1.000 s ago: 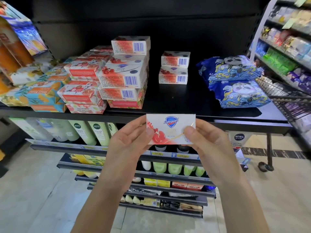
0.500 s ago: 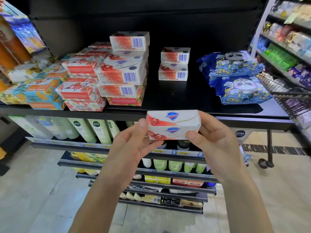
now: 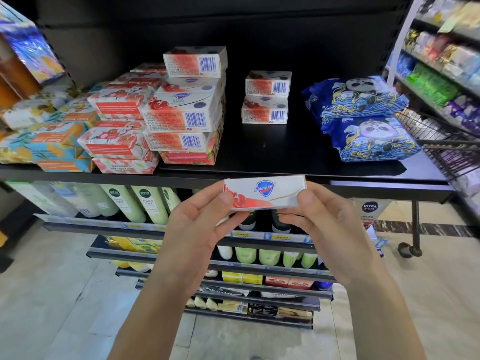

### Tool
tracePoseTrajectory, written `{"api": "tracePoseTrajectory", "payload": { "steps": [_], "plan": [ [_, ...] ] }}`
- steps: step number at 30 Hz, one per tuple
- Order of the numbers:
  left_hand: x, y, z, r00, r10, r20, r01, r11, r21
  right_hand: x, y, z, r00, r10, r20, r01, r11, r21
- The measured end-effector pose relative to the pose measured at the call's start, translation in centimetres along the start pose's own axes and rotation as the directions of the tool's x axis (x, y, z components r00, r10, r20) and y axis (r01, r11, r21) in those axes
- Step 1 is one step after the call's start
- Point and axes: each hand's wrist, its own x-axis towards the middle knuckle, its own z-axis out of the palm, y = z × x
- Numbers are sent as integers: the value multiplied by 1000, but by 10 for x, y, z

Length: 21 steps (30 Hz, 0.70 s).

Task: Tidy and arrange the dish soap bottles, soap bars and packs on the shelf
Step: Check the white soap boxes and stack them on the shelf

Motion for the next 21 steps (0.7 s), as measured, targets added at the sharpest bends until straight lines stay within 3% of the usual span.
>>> {"api": "tracePoseTrajectory", "payload": {
  "steps": [13,21],
  "plan": [
    [3,-3,1,999,-25,-46,27,999,44,0,-3,0,999,32,11,-33,997,65],
    [4,1,-2,999,-41,-25,43,994,96,1,3,-6,991,-119,63,113,988,103]
  ]
}}
